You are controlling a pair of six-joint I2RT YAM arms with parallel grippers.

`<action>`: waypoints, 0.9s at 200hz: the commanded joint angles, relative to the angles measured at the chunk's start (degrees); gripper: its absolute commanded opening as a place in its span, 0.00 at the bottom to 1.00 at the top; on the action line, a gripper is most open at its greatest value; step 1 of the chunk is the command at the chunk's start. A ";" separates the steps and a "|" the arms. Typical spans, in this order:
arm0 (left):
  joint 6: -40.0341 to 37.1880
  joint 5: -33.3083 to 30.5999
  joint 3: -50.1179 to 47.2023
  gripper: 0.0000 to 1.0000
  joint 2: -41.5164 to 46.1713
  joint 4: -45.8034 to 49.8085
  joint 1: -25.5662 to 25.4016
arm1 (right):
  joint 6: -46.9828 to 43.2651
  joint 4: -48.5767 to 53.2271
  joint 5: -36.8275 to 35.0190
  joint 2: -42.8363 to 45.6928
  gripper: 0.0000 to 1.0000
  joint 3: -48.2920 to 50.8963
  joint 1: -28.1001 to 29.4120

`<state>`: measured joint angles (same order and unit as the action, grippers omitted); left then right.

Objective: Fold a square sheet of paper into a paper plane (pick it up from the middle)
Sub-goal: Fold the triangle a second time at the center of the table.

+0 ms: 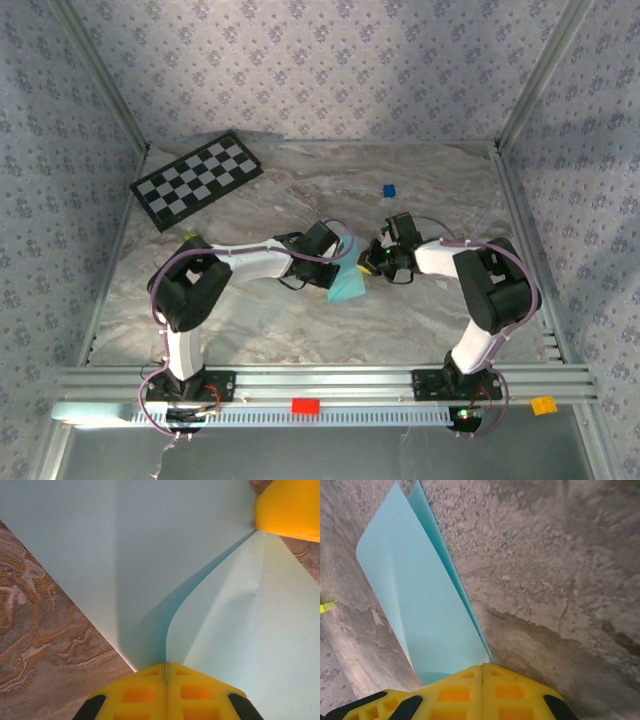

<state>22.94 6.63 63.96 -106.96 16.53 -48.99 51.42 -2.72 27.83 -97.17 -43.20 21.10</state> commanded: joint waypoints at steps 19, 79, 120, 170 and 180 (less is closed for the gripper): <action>-0.88 0.54 0.01 0.02 -1.98 3.86 0.03 | -0.35 -0.42 2.77 3.96 0.06 -0.65 2.04; -0.97 0.56 0.18 0.02 -2.03 4.03 -0.02 | 0.97 -1.99 3.09 0.80 0.06 0.07 5.65; -0.51 0.53 0.43 0.03 -1.60 4.12 0.03 | 0.06 -0.18 0.28 -1.44 0.04 2.66 5.01; 2.96 -1.04 1.40 0.19 2.65 5.41 -0.01 | -1.30 -0.02 -0.15 -1.95 0.03 4.56 4.03; 4.17 -2.61 1.85 0.31 4.21 6.58 0.01 | -1.41 0.05 -0.13 -1.80 0.03 4.44 3.90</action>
<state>24.91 6.72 64.07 -106.54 17.21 -49.01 51.40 -6.57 30.65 -97.78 -40.58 25.63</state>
